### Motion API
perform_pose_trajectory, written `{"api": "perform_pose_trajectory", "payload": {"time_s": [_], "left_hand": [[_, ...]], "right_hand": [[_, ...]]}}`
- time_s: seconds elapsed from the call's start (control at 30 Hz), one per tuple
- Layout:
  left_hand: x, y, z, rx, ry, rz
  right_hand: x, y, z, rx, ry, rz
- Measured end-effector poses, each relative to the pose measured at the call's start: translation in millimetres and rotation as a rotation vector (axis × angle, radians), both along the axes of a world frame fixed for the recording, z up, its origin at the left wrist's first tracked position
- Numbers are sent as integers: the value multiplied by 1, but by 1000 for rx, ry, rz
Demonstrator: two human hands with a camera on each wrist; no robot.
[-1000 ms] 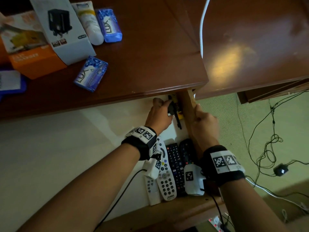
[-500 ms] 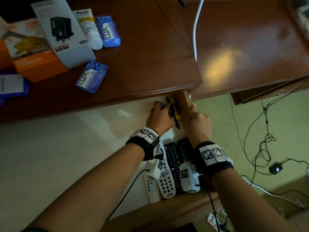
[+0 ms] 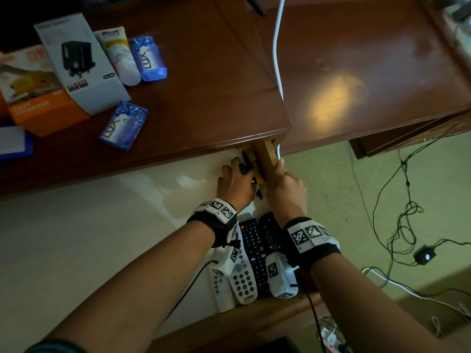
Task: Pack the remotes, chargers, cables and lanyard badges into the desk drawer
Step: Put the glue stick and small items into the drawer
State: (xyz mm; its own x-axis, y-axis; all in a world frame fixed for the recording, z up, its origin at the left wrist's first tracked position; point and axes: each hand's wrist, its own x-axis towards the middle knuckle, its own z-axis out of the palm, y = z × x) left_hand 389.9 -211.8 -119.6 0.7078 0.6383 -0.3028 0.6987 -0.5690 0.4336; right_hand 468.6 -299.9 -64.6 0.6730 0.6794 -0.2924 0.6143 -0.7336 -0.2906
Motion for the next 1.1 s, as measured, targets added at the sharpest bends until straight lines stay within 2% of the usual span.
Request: {"api": "perform_pose_trajectory", "payload": {"time_s": [0.07, 0.2, 0.27, 0.43, 0.6, 0.8, 0.97, 1.03, 1.1], "left_hand": [[0, 0, 3, -4, -16, 42], [-3, -8, 4, -84, -149, 318], [-4, -11, 4, -125, -213, 383], [1, -13, 4, -95, -245, 352], [7, -15, 3, -77, -188, 388], [8, -24, 12, -123, -203, 403], [-14, -33, 35, -158, -211, 494], [-30, -33, 48, -182, -266, 544], [-48, -30, 64, -185, -331, 588]], "right_hand": [[2, 0, 0, -20, 11, 11], [4, -1, 5, -23, 43, 40], [5, -2, 8, -37, 72, 66], [10, -8, 8, -42, 89, 107], [14, -9, 4, -37, 97, 143], [16, -13, 4, -1, 100, 168], [23, -15, 8, 6, 166, 191], [24, -14, 13, 4, 206, 183], [20, -13, 18, 10, 173, 176]]}}
